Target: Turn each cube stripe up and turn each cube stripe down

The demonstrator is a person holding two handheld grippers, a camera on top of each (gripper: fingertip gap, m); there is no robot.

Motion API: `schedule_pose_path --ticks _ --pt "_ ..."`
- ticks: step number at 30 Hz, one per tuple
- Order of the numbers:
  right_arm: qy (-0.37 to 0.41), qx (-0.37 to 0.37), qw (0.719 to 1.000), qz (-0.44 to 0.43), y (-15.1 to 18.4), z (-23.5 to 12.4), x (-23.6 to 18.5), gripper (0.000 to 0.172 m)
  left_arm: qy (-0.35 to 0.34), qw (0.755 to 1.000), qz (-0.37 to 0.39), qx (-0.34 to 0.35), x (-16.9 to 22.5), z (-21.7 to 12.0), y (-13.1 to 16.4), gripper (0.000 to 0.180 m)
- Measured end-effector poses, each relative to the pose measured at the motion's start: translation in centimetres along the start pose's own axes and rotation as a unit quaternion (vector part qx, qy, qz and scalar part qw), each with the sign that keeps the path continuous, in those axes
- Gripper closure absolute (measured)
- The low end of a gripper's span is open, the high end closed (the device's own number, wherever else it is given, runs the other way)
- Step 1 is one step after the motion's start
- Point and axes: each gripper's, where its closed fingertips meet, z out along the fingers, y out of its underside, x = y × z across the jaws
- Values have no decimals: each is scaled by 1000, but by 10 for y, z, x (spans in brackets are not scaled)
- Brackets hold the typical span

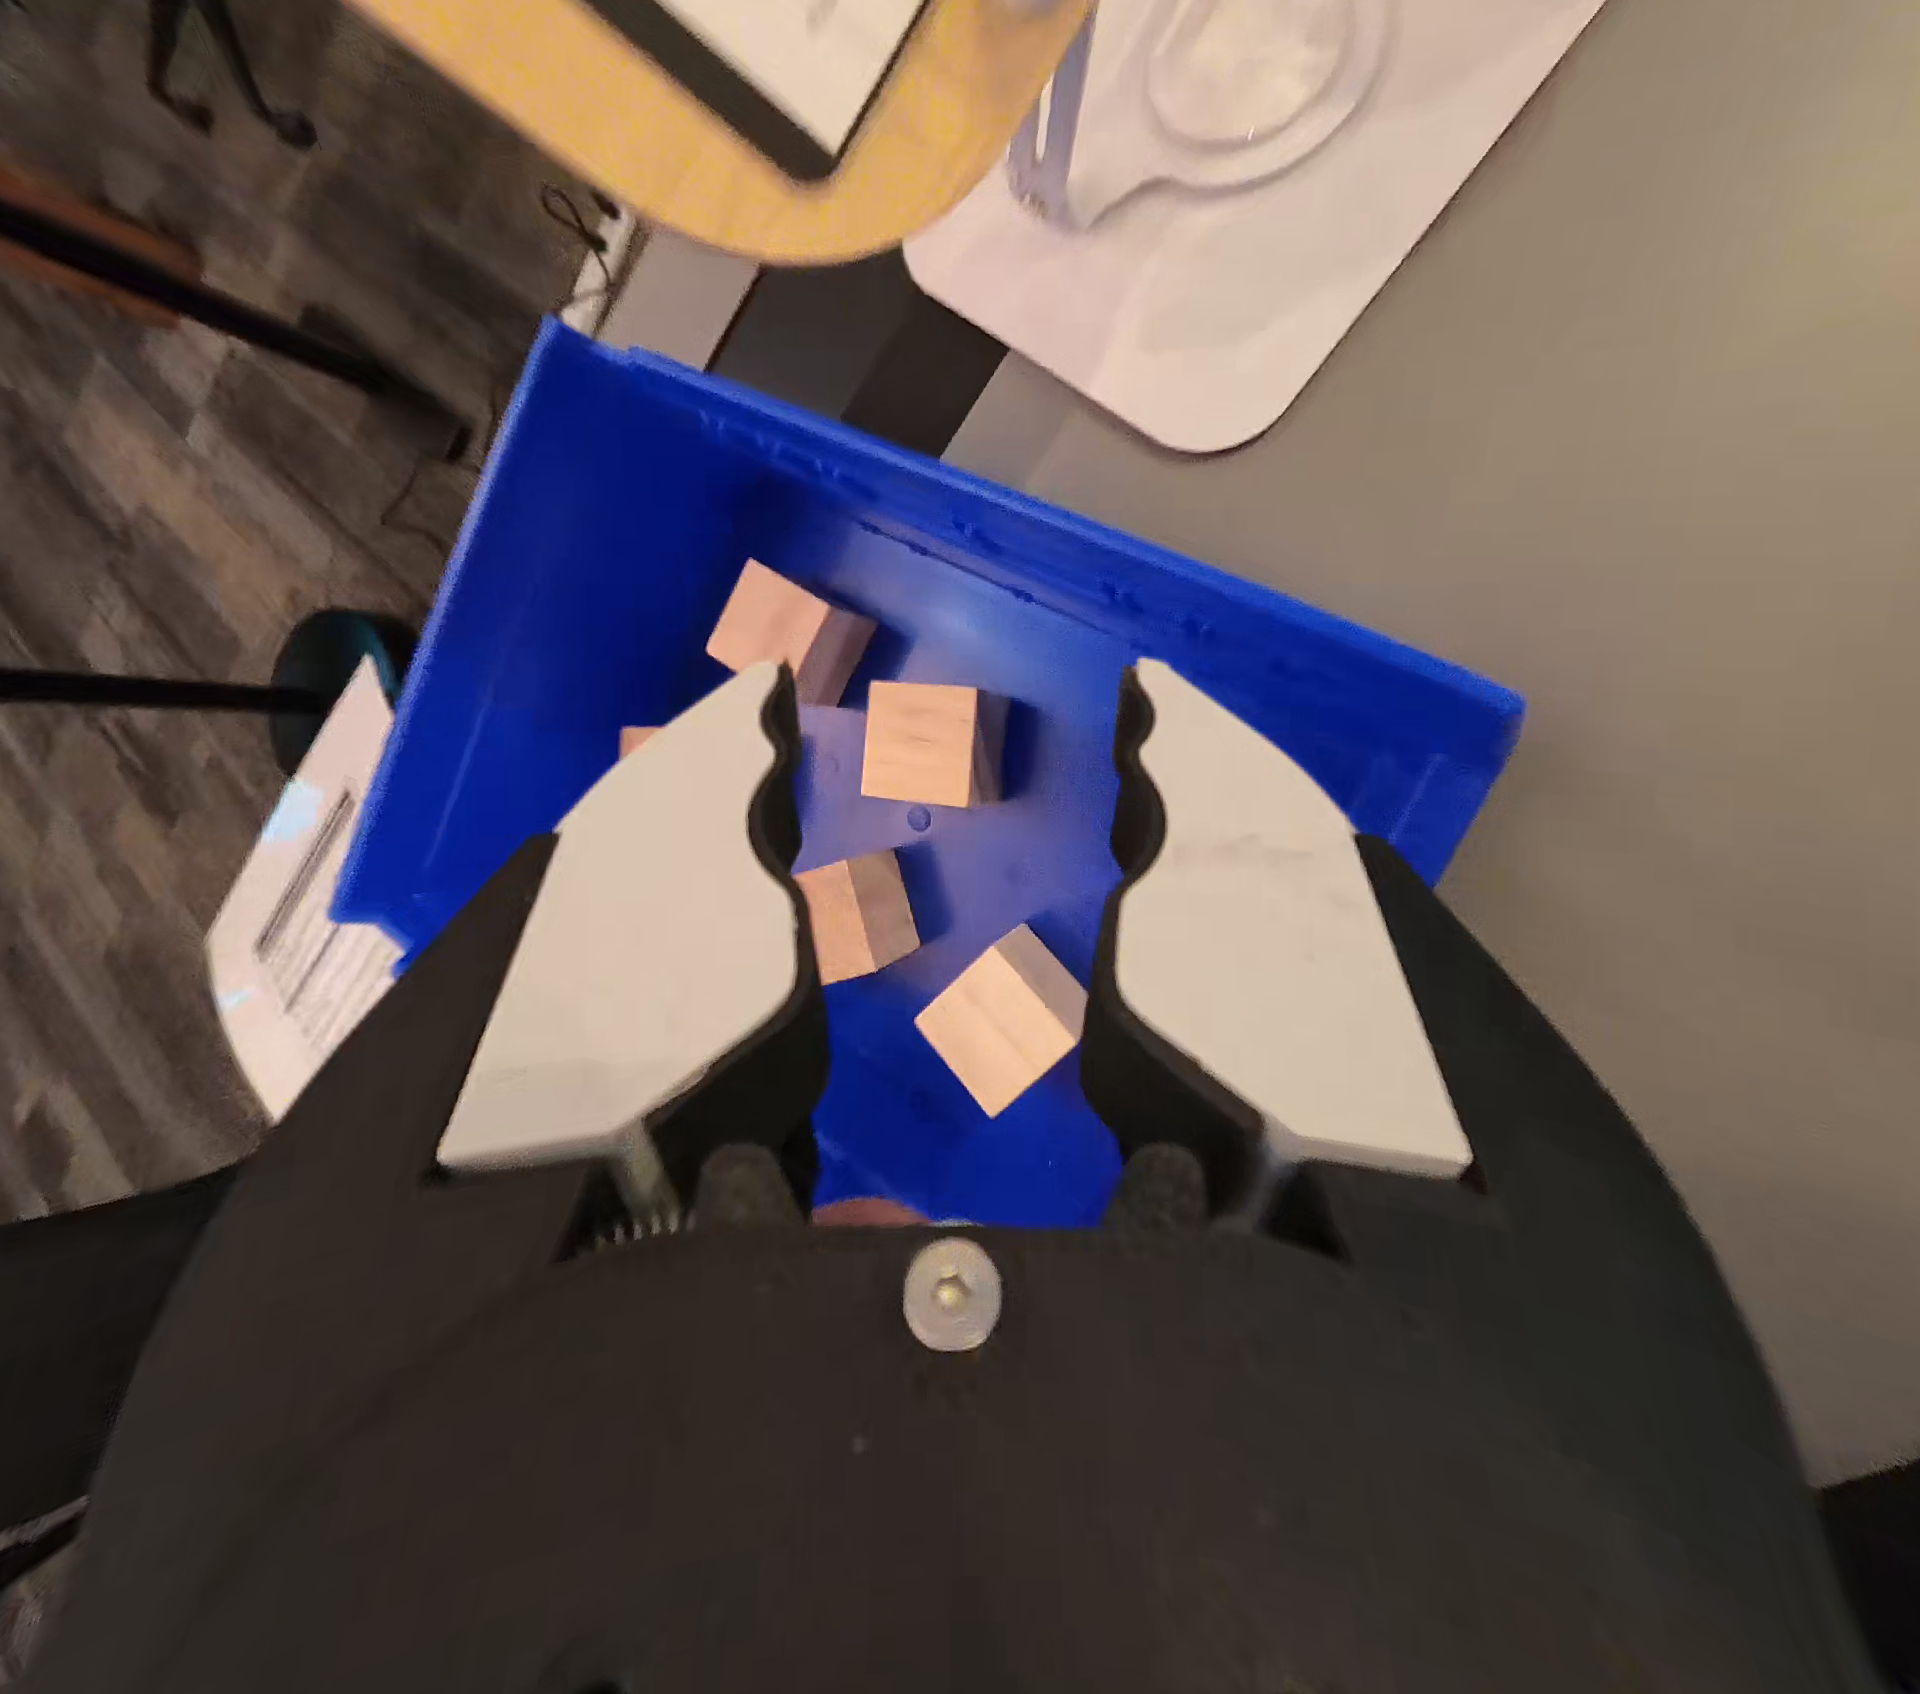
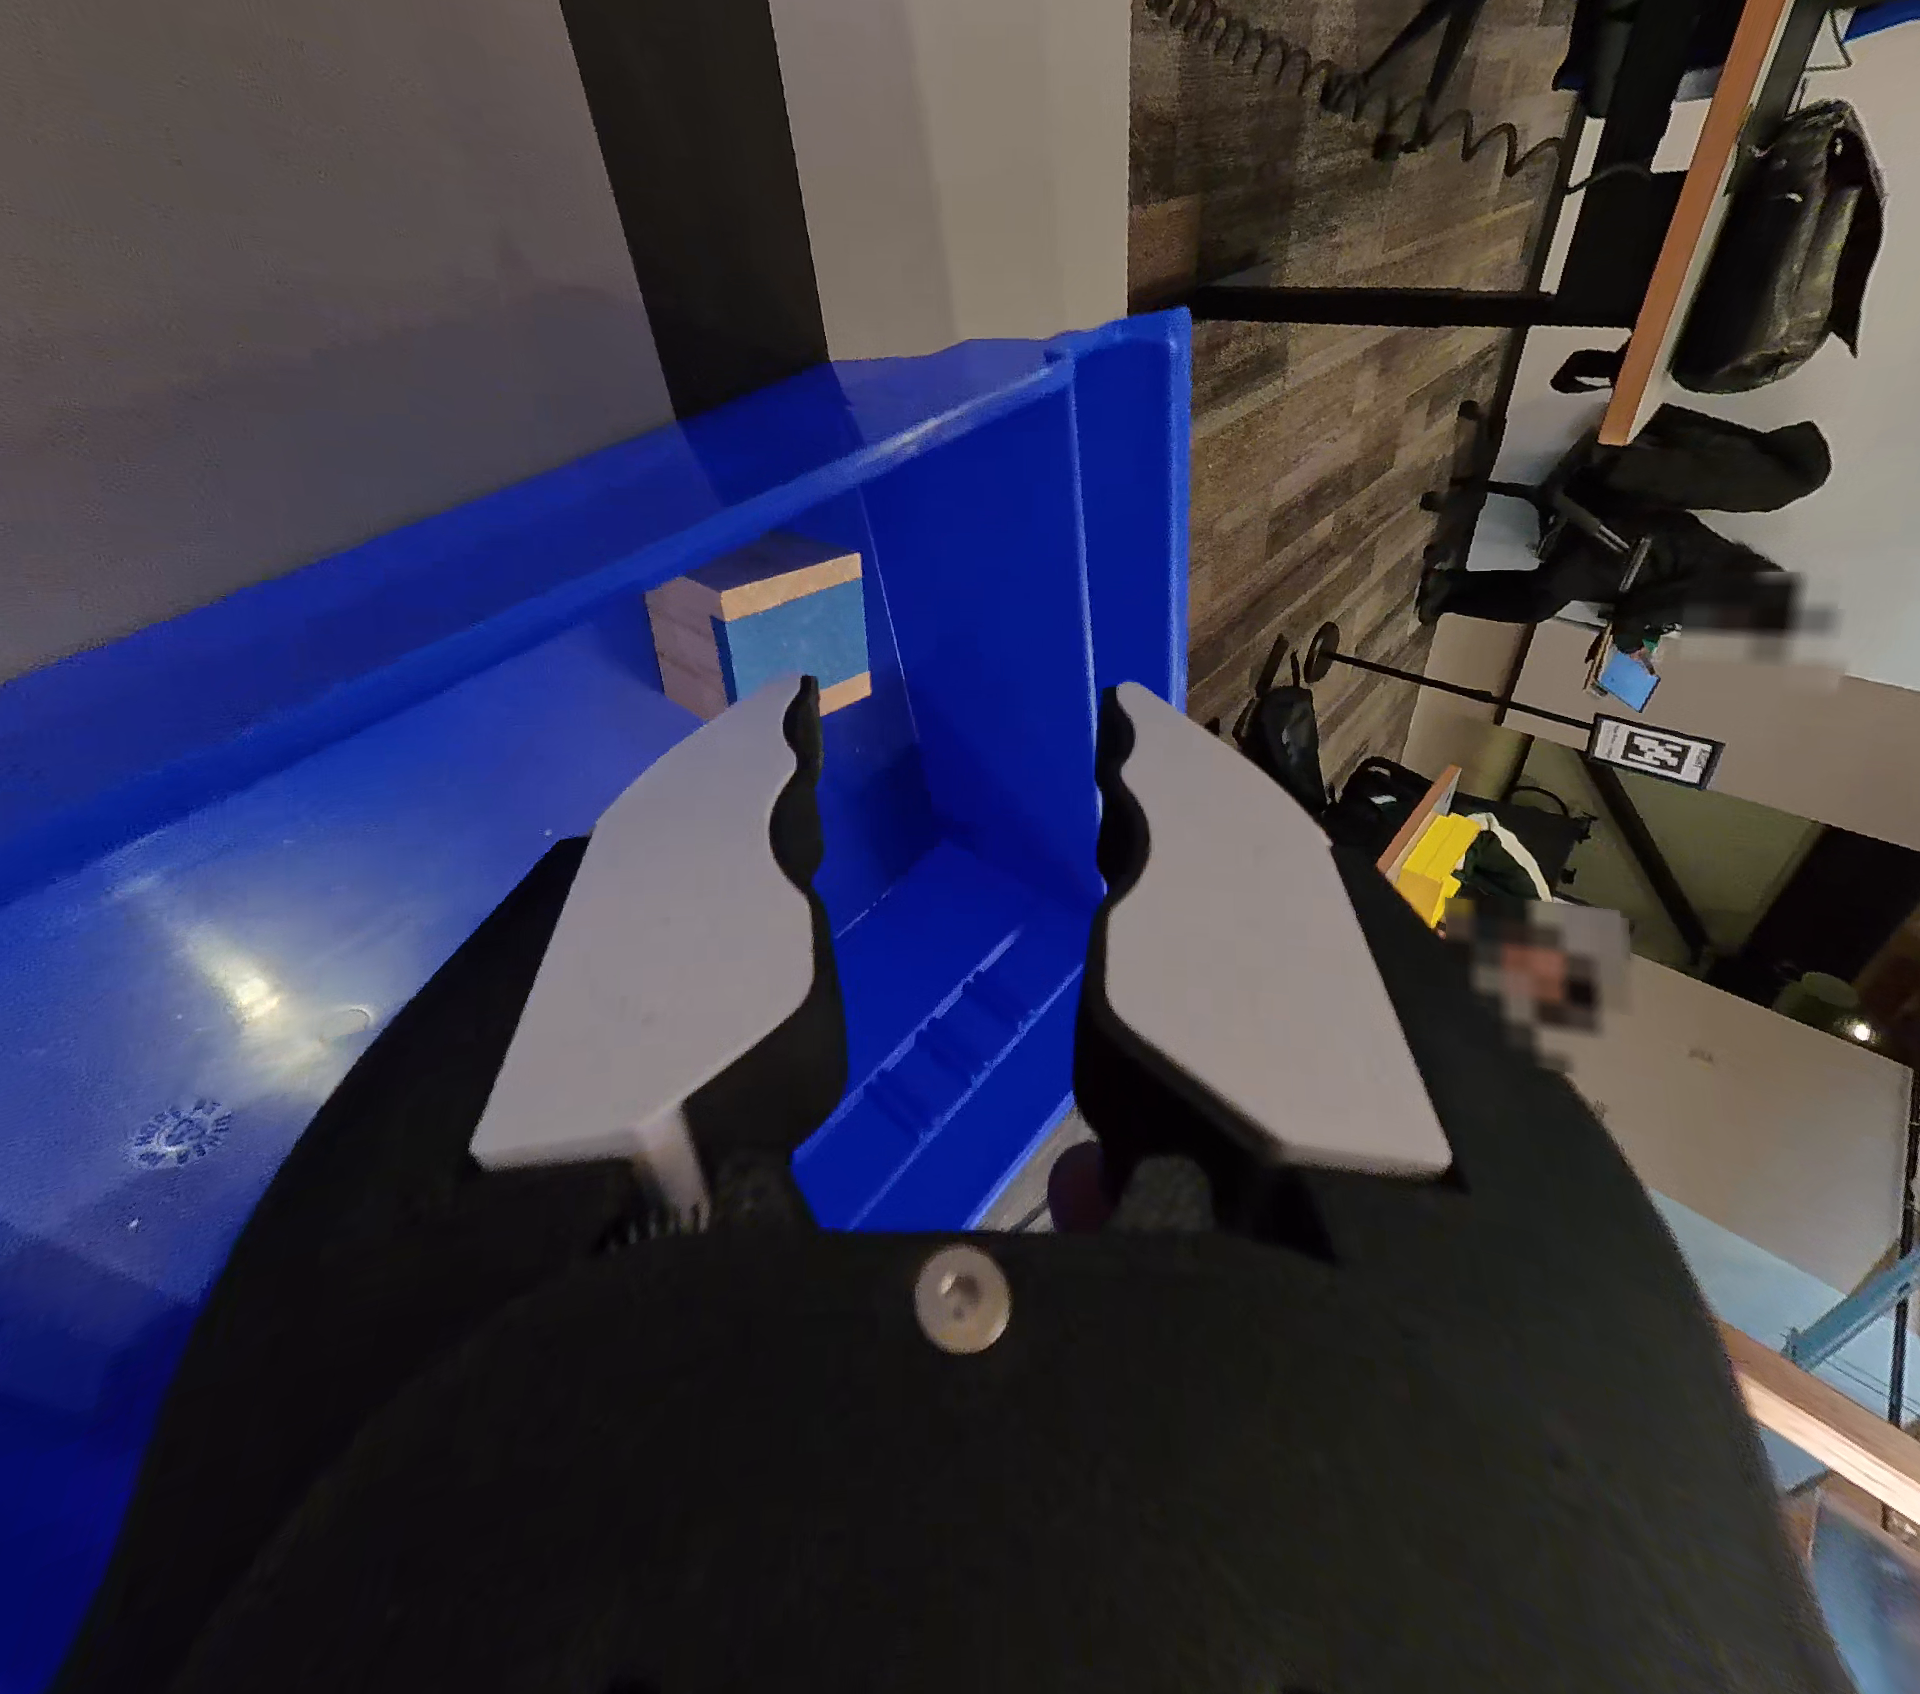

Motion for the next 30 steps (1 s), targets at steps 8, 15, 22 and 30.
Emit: schedule_pose_path --ticks 8,15,22,30 --pt "-1 15 1000 -8 -11 -1 -3 121 5 995 -17 -97 -12 68 52 118" --pt "-3 19 1000 -15 -16 -1 -7 121 -12 987 -6 -159 -16 102 79 111" --pt "-2 21 1000 -20 -21 -2 -8 122 9 982 -11 -191 -8 113 94 123" --pt "32 32 999 3 -23 -17 9 122 5 991 -88 -98 -27 84 71 132"
